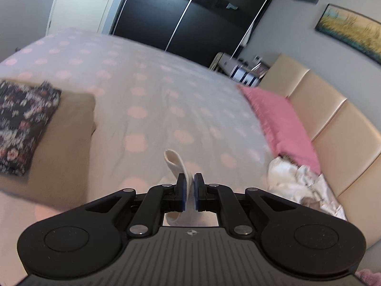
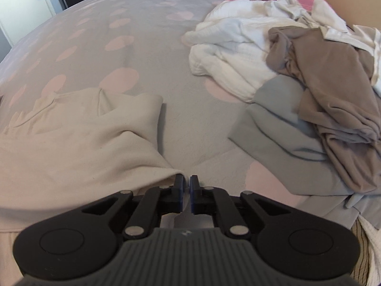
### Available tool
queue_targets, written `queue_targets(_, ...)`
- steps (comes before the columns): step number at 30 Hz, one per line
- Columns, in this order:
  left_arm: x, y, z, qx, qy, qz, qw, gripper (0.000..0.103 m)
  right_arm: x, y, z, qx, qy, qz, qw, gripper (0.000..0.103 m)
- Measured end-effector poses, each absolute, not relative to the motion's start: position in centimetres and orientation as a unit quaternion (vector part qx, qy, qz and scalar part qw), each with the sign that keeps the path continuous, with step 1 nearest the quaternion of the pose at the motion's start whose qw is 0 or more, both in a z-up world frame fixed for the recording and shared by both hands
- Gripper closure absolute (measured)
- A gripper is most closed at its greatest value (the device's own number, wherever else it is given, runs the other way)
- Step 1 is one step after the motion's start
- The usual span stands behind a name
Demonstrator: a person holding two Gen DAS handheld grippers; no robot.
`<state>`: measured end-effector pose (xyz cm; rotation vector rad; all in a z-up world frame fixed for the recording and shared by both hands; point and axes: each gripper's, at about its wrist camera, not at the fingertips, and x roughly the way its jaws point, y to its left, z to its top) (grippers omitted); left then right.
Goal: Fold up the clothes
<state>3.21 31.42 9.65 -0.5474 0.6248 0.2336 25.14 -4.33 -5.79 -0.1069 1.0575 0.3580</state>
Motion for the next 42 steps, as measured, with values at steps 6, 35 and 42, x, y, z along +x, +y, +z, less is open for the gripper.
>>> queue_targets(6,3.2,31.2,8.2,-0.259,0.328,0.114,0.901,0.098,23.8,-4.0,-4.2,-0.086,0.475,0.174,0.858,0.090)
queue_targets(35,2.6,32.6,8.6,-0.295,0.303,0.109,0.900,0.098,16.0,3.5,-4.9,-0.184,0.381,0.409,0.809,0.093)
queue_targets(42,2.9,32.1,8.9,-0.293,0.299,0.105,0.902,0.098,17.4,4.9,-6.6,-0.172,0.423,0.391,0.799,0.097)
